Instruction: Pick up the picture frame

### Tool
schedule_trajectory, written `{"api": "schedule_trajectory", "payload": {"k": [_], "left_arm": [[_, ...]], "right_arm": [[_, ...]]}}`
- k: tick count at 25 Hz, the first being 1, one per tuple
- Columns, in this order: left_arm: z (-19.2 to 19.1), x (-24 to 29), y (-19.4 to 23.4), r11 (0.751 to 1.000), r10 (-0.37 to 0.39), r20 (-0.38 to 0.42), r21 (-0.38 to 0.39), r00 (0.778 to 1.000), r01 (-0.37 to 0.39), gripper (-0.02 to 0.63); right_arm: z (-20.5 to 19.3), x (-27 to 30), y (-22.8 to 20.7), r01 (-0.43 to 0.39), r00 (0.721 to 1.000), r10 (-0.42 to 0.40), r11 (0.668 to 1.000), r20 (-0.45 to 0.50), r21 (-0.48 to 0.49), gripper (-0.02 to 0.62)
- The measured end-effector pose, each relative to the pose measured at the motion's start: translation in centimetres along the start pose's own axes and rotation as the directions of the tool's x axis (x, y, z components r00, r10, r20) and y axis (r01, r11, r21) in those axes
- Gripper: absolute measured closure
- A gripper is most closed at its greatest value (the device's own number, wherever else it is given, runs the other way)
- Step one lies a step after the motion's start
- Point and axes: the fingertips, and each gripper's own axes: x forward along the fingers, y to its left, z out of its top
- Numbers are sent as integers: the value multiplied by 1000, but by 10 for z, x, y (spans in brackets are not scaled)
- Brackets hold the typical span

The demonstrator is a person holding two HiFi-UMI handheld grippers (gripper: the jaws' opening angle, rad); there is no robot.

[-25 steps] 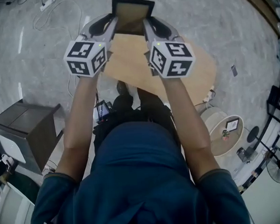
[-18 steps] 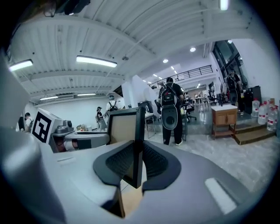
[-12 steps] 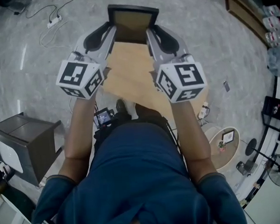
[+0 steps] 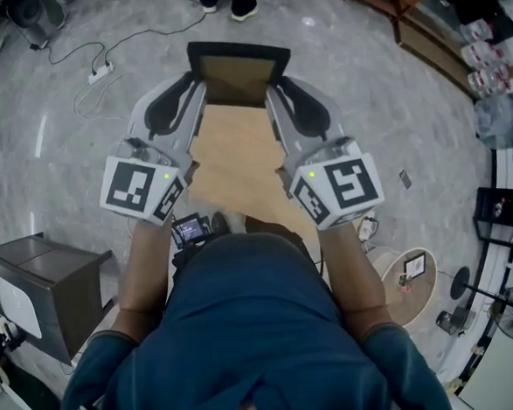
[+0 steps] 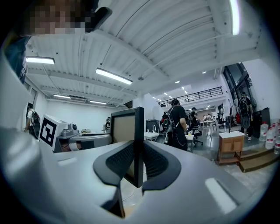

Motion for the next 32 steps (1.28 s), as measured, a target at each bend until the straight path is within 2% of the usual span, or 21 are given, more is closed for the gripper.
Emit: {"api": "schedule_trajectory", "payload": {"k": [13,32], "left_arm": [[31,-36,-20,1000,-17,49,25,999,15,552],[26,-54,-54,997,-66,28,45,997,65,551]], "right_arm": [[25,-33,32,-6,999,9,997,39,-79,528],[11,-70,41,44,998,-42,998,35,-36,529]]}}
